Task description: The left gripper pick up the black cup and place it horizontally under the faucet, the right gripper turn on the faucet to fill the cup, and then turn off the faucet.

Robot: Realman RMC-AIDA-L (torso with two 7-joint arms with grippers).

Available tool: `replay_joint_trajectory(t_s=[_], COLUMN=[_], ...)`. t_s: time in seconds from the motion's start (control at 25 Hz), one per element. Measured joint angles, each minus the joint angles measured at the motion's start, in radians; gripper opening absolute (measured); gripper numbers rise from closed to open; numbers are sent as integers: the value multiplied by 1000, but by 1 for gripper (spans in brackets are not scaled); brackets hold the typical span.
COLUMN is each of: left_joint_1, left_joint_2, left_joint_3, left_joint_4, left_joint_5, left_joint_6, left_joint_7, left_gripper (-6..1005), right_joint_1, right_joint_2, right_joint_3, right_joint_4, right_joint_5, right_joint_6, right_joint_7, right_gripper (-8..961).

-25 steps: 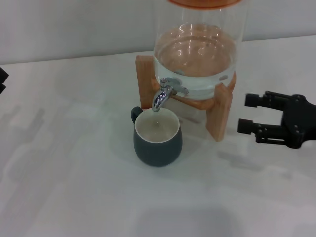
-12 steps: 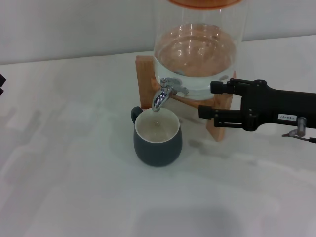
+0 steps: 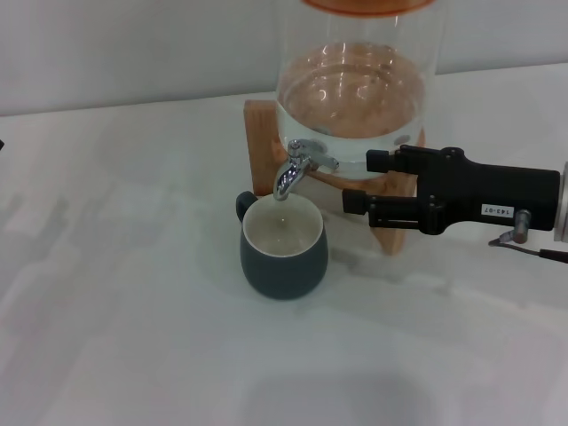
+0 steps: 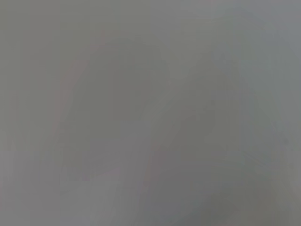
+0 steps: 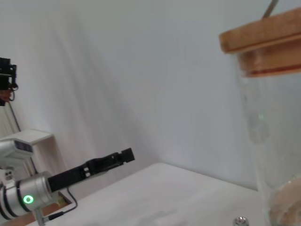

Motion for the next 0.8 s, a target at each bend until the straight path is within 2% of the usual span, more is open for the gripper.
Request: replay_joint_trajectory(t_s=[0.8], left_joint_1=[15], left_joint_2=[0], left_joint_3=[0], left_joint_4=[0], left_joint_5=[0], left_joint_6=[-12], left_joint_7=[-2], left_gripper=[768], right_joint_1=[18], right_joint_2=[-1], right_joint_3=[-61], right_joint_4=[-9], right_joint_5=[0], right_joint_6=[-64], right_joint_7=[31], right_gripper=[806])
